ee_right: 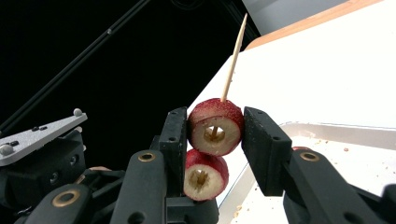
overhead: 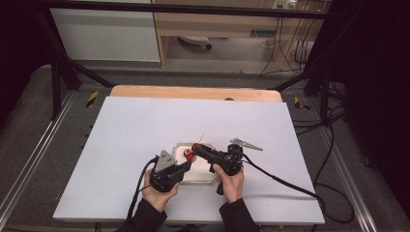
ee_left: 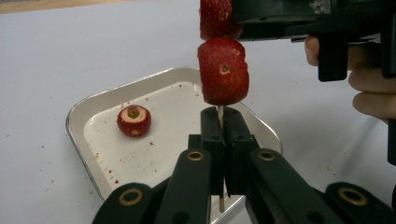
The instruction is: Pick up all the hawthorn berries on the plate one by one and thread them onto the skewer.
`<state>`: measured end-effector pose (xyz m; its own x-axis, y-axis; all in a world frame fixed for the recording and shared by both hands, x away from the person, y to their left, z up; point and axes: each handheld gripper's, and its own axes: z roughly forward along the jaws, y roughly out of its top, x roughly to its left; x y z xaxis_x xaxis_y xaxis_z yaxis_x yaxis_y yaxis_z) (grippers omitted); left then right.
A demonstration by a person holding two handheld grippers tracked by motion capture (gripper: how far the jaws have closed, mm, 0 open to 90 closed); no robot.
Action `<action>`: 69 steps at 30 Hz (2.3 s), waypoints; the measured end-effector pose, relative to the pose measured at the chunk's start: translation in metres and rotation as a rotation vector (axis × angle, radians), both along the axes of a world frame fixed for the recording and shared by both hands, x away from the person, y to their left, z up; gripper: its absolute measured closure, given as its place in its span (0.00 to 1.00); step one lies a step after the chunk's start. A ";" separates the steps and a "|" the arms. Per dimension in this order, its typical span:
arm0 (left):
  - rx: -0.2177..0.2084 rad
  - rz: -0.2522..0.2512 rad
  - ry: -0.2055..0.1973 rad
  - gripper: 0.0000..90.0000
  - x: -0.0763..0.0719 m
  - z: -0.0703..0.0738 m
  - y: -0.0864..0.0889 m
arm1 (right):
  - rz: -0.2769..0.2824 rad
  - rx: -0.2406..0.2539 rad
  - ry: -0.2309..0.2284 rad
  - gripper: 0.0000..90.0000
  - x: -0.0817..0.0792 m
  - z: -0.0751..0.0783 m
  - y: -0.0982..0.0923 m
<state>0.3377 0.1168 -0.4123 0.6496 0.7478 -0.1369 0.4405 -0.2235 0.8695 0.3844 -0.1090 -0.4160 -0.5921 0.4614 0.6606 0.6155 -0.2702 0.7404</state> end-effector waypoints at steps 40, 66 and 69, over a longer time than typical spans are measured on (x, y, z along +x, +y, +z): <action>0.113 -0.046 0.055 0.98 -0.006 -0.014 0.085 | 0.063 -0.436 -0.061 0.10 0.006 0.007 -0.020; 0.107 -0.031 0.076 0.98 -0.010 -0.023 0.126 | 0.195 -0.755 -0.016 0.08 0.051 0.025 0.036; 0.111 -0.035 0.076 0.98 -0.010 -0.023 0.126 | 0.214 -0.783 -0.003 0.08 0.057 0.026 0.045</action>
